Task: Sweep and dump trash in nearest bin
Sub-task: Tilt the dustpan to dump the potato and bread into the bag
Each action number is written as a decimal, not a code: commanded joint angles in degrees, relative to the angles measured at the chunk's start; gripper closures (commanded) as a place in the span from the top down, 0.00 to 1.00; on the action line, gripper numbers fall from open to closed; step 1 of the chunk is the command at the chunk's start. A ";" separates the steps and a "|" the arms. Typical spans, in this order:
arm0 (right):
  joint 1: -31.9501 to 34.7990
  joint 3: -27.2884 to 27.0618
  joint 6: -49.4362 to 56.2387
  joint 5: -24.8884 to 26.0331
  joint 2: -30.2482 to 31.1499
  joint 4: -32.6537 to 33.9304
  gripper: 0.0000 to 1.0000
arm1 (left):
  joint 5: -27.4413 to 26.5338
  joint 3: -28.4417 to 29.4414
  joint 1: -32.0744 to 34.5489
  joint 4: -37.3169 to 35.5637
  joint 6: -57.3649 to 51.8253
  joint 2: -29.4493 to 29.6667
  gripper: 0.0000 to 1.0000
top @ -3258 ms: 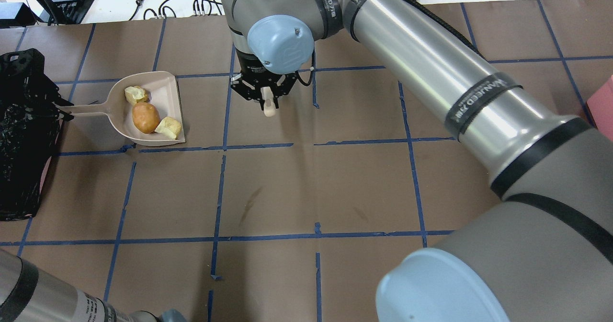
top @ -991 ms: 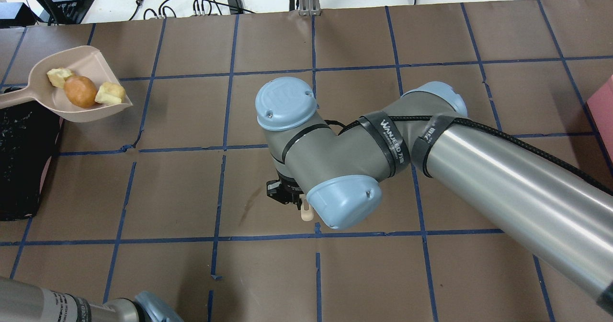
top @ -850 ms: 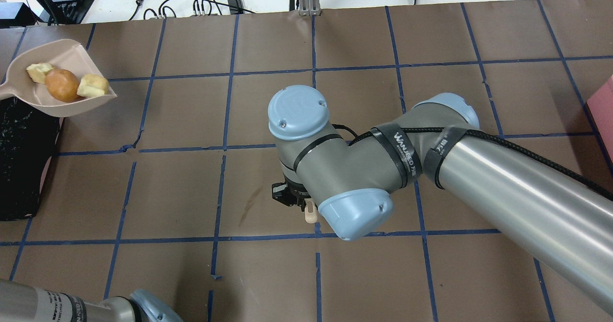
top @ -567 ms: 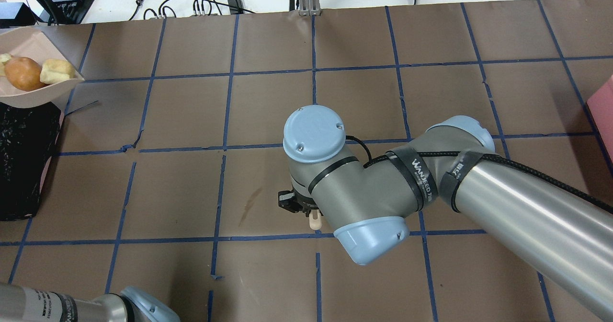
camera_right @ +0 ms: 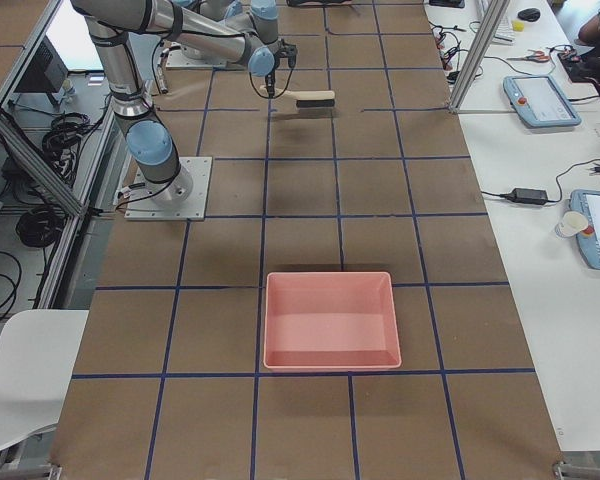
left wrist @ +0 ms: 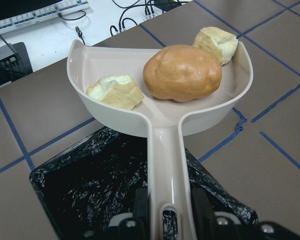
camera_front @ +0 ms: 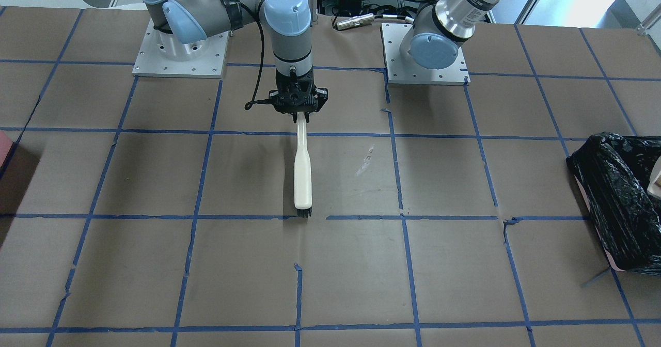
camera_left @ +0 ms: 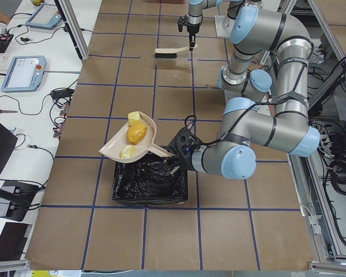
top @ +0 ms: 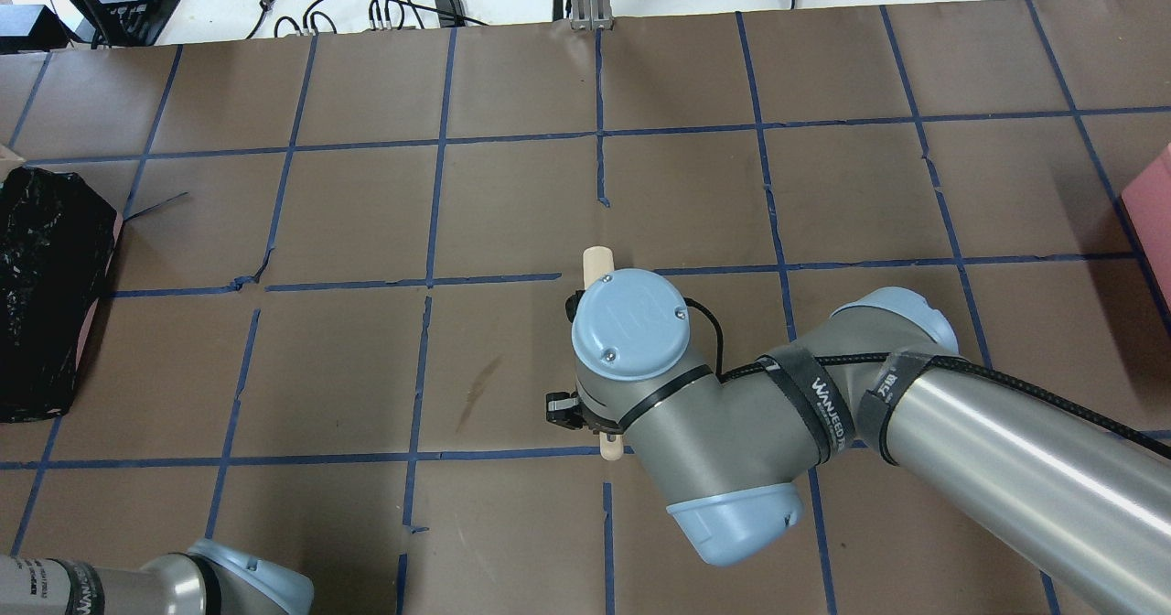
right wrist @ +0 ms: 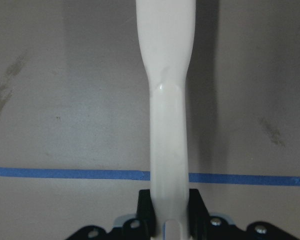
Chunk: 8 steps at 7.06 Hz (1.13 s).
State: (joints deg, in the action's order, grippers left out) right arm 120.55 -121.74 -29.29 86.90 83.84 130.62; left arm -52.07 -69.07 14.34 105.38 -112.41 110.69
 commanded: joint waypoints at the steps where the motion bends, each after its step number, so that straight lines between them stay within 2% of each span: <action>1: 0.21 -0.52 -0.07 -0.24 -0.26 0.51 0.02 | -4.93 -0.01 -5.36 0.18 -0.97 0.05 0.04; 3: 0.21 -0.52 -0.07 -0.16 -0.69 0.51 0.04 | -8.64 -0.45 -6.34 -0.78 -1.49 0.22 0.04; 5: 0.21 -0.52 0.02 -0.33 -0.87 0.51 0.21 | -11.99 -1.50 -6.17 -5.52 -1.58 0.75 0.04; 6: 0.21 -0.43 0.54 -0.16 -0.87 0.51 0.40 | -13.83 -2.03 -6.17 -8.58 -1.58 0.93 0.04; 7: 0.21 -0.43 0.37 -0.33 -0.87 0.51 0.54 | -16.45 -2.12 -5.65 -10.26 -1.41 1.02 0.04; 8: 0.21 -0.43 0.37 -1.46 -0.87 0.51 0.78 | -18.57 -2.12 -4.25 -12.89 -1.06 0.84 0.04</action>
State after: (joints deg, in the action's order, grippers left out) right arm 120.76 -122.18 -28.92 86.36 82.97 131.13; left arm -67.97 -71.09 8.85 95.40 -113.79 111.60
